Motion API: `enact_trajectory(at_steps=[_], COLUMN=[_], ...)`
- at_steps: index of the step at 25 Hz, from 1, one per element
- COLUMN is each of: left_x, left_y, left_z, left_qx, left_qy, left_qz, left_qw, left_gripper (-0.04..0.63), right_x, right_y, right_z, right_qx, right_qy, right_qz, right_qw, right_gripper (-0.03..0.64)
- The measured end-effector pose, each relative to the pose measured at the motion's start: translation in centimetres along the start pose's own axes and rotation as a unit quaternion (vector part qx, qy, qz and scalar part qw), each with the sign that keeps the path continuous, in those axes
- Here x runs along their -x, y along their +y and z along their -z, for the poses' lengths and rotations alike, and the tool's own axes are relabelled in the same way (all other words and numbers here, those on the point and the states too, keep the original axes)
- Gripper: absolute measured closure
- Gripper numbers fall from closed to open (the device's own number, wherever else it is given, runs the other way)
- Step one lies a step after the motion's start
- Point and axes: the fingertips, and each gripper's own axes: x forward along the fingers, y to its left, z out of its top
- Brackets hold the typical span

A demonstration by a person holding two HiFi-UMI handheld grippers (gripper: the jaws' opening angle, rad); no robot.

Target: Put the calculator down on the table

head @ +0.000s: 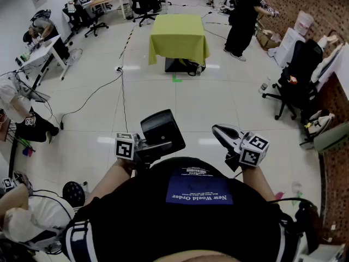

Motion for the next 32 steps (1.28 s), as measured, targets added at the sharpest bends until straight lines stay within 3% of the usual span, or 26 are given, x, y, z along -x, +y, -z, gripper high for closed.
enact_trajectory(at_steps=[10,18,22,32], left_x=[-6.4,-6.6,-3.7,7.5], left_y=[1.9,5.7,8.7,17.6], left_z=[0.9,-2.7,-6.9,-22.6], left_qx=[0.018,0.028,0.023,0.003], left_qy=[0.011,0.013,0.004,0.003], left_qz=[-0.005,-0.002,0.013,0.023], left_qw=[0.9998,0.9995,0.9997,0.9997], left_gripper=[0.522,0.522,0.522,0.522], right_x=[5.7,2.5,-2.9,-20.5], right_y=[-4.9,-9.0,-10.9,-17.2], right_z=[1.0,0.0,-1.8,-8.4], right_qx=[-0.028,-0.033,-0.015,-0.013], right_qy=[-0.01,-0.003,0.001,-0.017], right_qz=[0.023,0.022,0.027,0.039], right_qw=[0.999,0.999,1.0,0.999], right_gripper=[0.63,0.63,0.63,0.63])
